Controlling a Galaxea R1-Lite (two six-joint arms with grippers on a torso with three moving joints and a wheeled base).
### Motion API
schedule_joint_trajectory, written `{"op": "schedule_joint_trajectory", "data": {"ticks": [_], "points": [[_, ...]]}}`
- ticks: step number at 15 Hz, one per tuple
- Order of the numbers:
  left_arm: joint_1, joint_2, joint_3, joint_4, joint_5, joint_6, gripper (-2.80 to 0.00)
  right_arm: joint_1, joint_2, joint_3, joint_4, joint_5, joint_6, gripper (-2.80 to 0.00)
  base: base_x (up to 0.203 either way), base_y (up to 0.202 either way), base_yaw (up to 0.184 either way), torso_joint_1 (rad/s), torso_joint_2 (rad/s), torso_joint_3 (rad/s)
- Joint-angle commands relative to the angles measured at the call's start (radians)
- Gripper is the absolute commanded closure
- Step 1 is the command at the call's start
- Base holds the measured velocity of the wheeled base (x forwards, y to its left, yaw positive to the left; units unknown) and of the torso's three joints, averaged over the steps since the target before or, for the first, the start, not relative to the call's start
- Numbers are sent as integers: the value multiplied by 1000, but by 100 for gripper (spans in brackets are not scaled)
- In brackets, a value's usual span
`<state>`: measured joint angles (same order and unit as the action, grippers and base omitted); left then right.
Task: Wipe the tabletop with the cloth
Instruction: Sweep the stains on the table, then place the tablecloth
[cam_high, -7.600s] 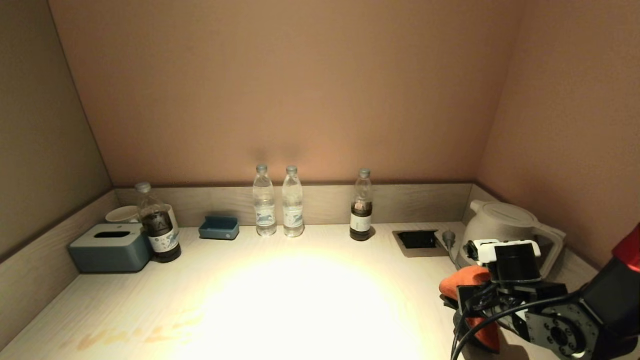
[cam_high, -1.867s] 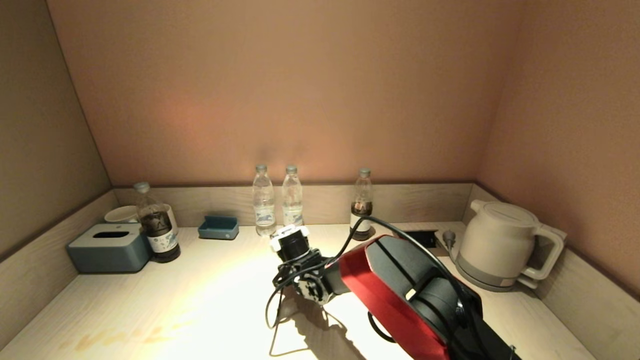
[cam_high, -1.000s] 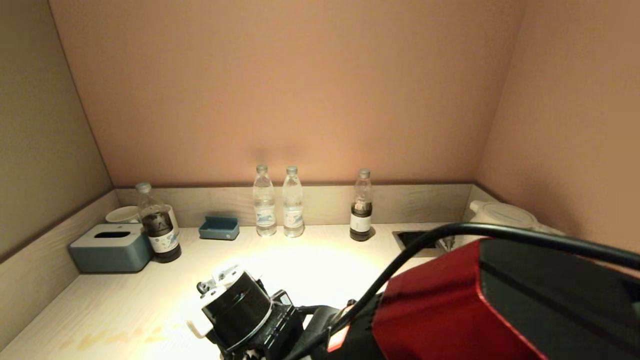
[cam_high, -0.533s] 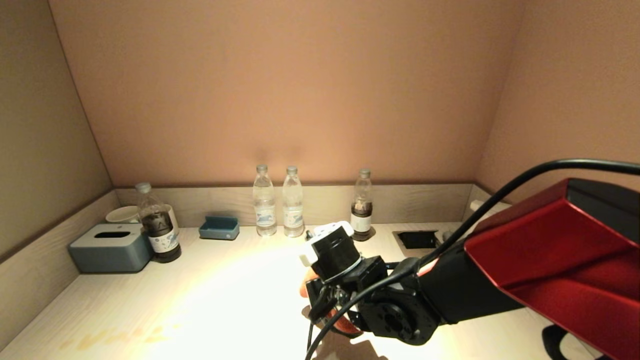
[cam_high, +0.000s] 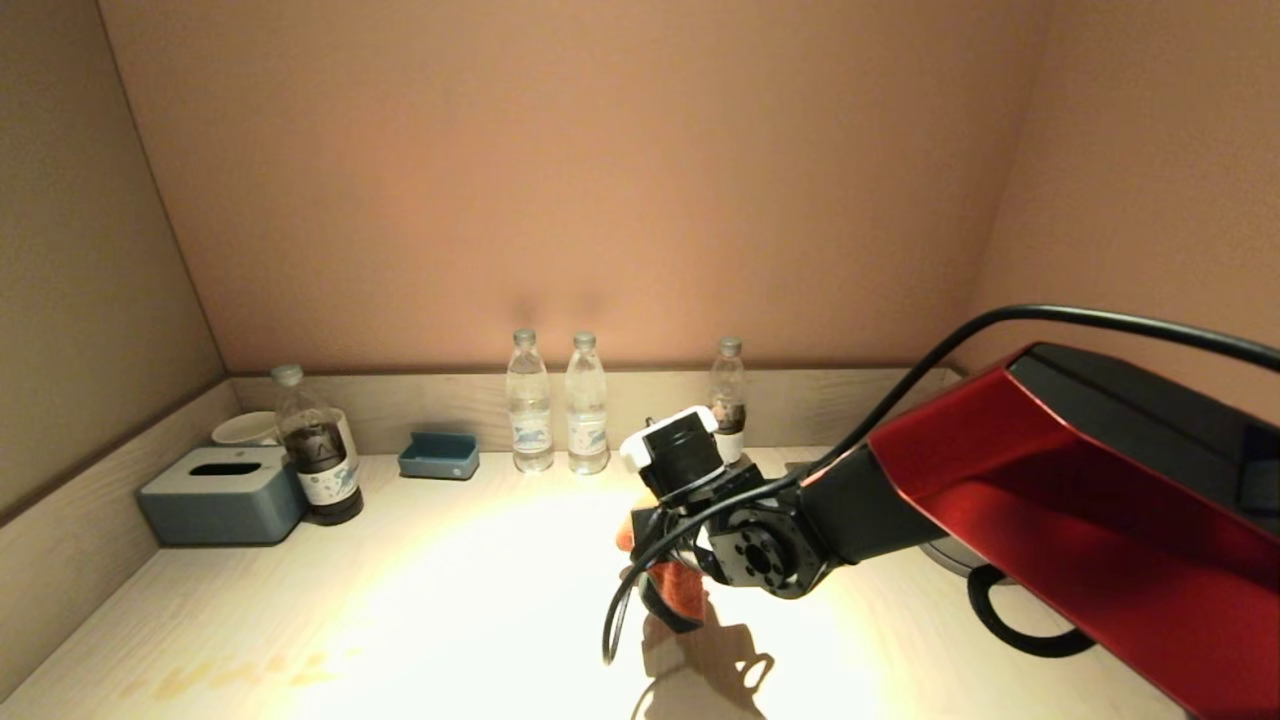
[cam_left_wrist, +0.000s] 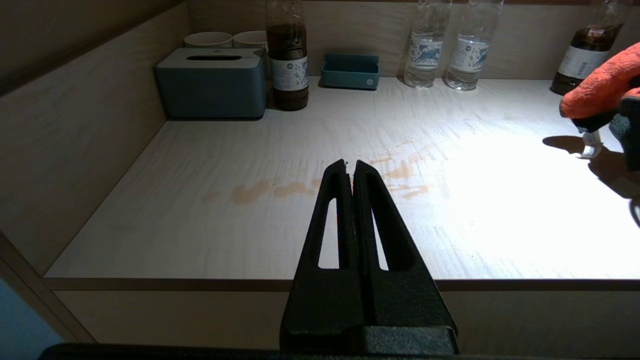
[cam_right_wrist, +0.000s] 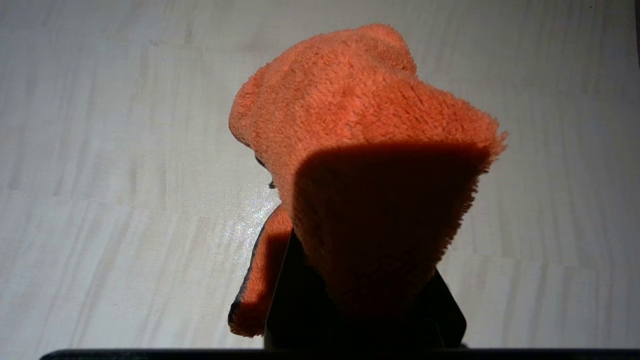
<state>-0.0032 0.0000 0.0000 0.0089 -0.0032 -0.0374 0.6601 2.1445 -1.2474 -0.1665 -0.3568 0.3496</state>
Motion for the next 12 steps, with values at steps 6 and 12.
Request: {"op": "schedule_joint_trajectory", "data": {"ticks": [6,12], "points": [[1,0,0,0,0,-1,0,78,32,-95,135,-2,34,0,0,0,0,0,0,0],[0,0,0,0,0,-1,0,115,46,-121,173,-4,49,0,0,0,0,0,0,0]]}}
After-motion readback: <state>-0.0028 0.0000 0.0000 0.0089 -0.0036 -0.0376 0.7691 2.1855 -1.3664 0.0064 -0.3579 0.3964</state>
